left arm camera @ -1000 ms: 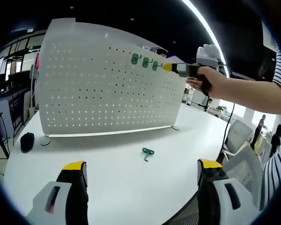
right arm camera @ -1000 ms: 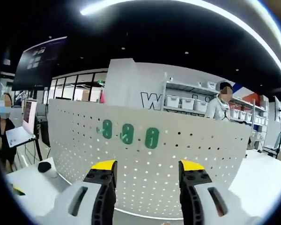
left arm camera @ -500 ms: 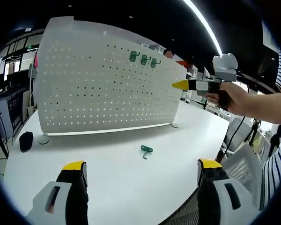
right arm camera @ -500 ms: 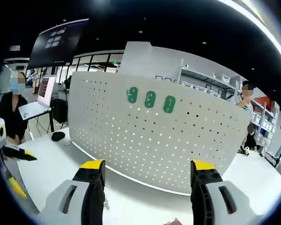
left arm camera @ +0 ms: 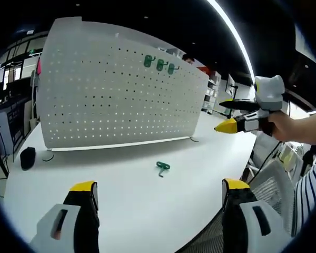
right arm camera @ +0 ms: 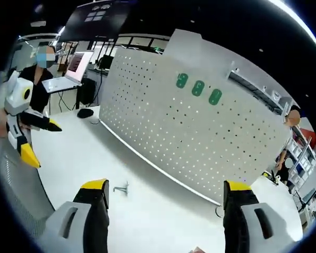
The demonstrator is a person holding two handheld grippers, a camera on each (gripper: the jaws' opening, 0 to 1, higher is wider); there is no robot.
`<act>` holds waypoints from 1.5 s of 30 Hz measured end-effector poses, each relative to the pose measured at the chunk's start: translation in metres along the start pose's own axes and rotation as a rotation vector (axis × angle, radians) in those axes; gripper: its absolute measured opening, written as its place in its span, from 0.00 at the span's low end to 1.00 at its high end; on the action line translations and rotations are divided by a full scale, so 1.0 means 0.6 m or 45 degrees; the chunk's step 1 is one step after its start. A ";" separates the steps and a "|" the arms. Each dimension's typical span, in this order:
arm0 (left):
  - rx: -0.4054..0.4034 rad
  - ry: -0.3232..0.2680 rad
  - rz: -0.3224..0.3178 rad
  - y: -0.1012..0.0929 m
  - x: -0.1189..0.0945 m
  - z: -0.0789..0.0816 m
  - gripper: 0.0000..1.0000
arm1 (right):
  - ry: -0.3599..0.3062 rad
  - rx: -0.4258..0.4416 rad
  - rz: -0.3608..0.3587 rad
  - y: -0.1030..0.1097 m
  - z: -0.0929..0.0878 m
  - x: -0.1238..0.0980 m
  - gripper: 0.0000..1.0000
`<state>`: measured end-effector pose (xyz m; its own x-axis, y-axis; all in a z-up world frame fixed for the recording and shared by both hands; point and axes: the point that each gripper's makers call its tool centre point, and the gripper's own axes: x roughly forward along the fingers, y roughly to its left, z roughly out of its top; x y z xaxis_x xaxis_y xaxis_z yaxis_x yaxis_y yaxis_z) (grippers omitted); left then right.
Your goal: Insert the hook assembly into the mounting plate slot until the hook locks in place.
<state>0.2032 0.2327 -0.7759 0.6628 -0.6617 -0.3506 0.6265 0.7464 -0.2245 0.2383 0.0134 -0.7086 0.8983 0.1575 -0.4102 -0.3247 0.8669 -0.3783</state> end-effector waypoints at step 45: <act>0.189 0.239 -0.213 -0.033 0.075 -0.023 1.00 | 0.162 0.128 0.214 0.156 -0.129 -0.017 0.98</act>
<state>0.2152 0.1891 -0.7998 0.4665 -0.7396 -0.4852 0.7828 0.6006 -0.1629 0.1759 0.0562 -0.8037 0.7873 0.2481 -0.5644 -0.4296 0.8774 -0.2136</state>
